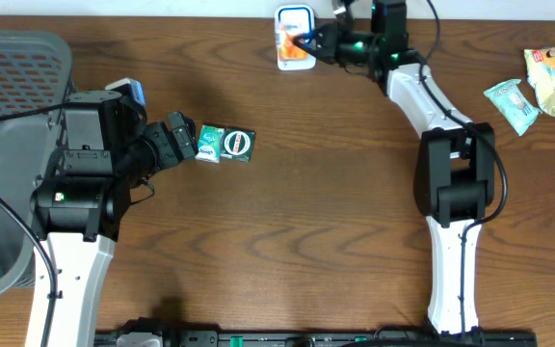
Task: Scan the item barcode
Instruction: 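Lift the orange pack up to the white scanner, then carry the orange pack to the top right corner and drop it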
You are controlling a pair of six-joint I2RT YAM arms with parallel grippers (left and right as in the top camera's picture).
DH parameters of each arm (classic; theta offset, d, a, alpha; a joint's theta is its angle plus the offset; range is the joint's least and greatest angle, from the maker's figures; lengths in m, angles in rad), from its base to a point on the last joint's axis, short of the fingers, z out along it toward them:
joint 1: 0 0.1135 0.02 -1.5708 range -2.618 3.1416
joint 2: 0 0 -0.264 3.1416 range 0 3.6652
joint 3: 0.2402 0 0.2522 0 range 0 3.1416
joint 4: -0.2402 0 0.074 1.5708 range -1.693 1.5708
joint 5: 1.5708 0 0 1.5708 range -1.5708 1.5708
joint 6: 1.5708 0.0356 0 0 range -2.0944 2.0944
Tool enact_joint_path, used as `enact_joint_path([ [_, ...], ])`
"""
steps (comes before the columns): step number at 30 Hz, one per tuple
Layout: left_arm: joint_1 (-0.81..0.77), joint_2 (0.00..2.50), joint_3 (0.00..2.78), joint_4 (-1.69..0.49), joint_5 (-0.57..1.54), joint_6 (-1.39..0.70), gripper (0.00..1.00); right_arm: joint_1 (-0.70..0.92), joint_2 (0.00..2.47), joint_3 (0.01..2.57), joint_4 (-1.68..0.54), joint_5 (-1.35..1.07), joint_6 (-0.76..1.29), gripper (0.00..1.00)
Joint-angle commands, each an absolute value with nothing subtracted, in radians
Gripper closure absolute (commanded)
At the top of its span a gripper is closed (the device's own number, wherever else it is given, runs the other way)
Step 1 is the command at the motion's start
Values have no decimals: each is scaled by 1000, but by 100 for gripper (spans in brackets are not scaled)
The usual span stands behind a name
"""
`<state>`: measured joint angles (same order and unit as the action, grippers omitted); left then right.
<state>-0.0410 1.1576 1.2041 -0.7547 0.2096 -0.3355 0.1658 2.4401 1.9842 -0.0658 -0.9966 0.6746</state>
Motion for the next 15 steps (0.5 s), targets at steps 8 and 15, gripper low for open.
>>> enact_joint_path([
  [8, -38, 1157, 1219, -755, 204, -318, 2, 143, 2184, 1995, -566, -310, 176, 99],
  [15, -38, 1157, 1219, -755, 204, -318, 2, 263, 2188, 1995, -551, 111, -146, 99],
])
